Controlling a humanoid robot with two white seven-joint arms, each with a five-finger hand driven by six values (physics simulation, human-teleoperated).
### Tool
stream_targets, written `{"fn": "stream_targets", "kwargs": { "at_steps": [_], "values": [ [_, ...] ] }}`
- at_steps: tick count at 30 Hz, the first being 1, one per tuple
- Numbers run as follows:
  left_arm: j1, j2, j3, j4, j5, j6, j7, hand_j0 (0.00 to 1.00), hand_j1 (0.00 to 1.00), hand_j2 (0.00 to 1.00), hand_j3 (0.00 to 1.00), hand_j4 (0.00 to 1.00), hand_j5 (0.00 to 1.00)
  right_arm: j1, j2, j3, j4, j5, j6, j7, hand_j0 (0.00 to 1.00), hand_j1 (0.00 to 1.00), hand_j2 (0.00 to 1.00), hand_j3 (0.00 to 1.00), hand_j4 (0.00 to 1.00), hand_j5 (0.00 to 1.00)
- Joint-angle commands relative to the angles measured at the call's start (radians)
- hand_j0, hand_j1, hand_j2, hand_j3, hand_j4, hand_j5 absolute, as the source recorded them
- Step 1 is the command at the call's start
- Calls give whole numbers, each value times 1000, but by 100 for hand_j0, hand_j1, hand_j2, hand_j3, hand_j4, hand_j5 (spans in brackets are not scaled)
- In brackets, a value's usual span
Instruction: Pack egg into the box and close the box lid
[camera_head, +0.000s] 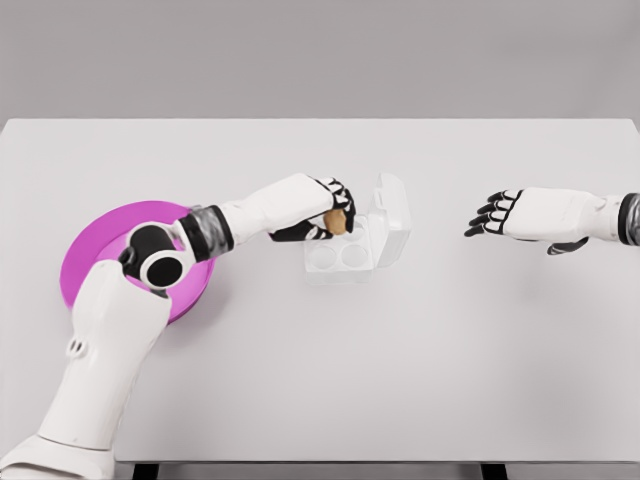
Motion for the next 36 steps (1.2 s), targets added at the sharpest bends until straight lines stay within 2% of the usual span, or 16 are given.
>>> {"fn": "stream_targets", "kwargs": {
  "at_steps": [1, 12, 15, 20, 36],
  "values": [
    [0, -12, -18, 13, 0, 3, 1, 42, 42, 42, 42, 42, 42, 0, 0, -1, 0, -5, 1, 0, 100, 100, 100, 100, 100, 100],
    [-12, -15, -27, 41, 0, 3, 1, 44, 44, 44, 44, 44, 44, 0, -2, -1, 1, -5, 1, 0, 100, 100, 100, 100, 100, 100],
    [-14, -15, -27, 43, 1, 3, 1, 55, 55, 55, 55, 55, 55, 0, -2, -1, 3, -5, 1, 0, 100, 100, 100, 100, 100, 100],
    [-14, -14, -26, 43, 3, 3, 1, 63, 63, 63, 63, 63, 63, 0, -2, -1, 6, -5, 1, 0, 100, 100, 100, 100, 100, 100],
    [-14, -5, -19, 41, 7, 3, 1, 72, 72, 72, 72, 72, 72, 0, -2, 0, 6, -5, 1, 0, 100, 100, 100, 100, 100, 100]
  ]
}}
